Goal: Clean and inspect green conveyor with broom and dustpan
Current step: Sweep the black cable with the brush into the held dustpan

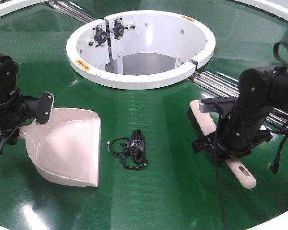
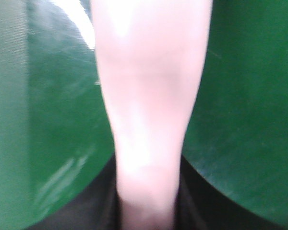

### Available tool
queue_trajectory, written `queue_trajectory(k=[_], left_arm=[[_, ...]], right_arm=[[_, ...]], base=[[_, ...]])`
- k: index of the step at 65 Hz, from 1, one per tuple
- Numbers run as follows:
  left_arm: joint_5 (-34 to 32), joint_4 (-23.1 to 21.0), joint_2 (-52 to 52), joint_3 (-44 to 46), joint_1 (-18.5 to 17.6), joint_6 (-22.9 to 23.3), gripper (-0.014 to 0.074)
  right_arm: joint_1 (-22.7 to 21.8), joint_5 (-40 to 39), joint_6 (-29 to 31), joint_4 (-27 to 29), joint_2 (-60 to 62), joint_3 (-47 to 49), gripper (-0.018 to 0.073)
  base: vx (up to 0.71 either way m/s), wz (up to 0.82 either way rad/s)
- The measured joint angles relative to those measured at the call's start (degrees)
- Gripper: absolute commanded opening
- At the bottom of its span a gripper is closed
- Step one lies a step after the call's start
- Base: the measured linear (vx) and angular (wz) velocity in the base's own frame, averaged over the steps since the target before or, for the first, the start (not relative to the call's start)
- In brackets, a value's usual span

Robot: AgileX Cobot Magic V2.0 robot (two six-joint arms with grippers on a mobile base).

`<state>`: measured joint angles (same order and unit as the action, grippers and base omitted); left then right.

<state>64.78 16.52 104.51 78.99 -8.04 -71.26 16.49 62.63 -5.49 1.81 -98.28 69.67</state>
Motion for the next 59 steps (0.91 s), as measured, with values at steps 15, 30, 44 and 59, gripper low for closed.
queue_trajectory(k=[15,30,44,59], left_arm=[[0.00,0.00,0.00,0.00,0.00,0.00,-0.0006],[0.00,0.00,0.00,0.00,0.00,0.00,-0.0006],[0.00,0.00,0.00,0.00,0.00,0.00,-0.0006],[0.00,0.00,0.00,0.00,0.00,0.00,-0.0006]], right_arm=[[7.28,2.97,-6.55,-1.02,-0.17,4.60,-0.0004],[14.44,6.59,-11.97,-1.81,-5.98,11.01,-0.0004],[16.27,7.23,-15.99,-2.11,-12.65,14.51,-0.0004],[17.76,6.78,-17.69,2.51,-16.87,15.83,-0.0004]], base=[[0.00,0.00],[0.00,0.00],[0.00,0.00],[0.00,0.00]])
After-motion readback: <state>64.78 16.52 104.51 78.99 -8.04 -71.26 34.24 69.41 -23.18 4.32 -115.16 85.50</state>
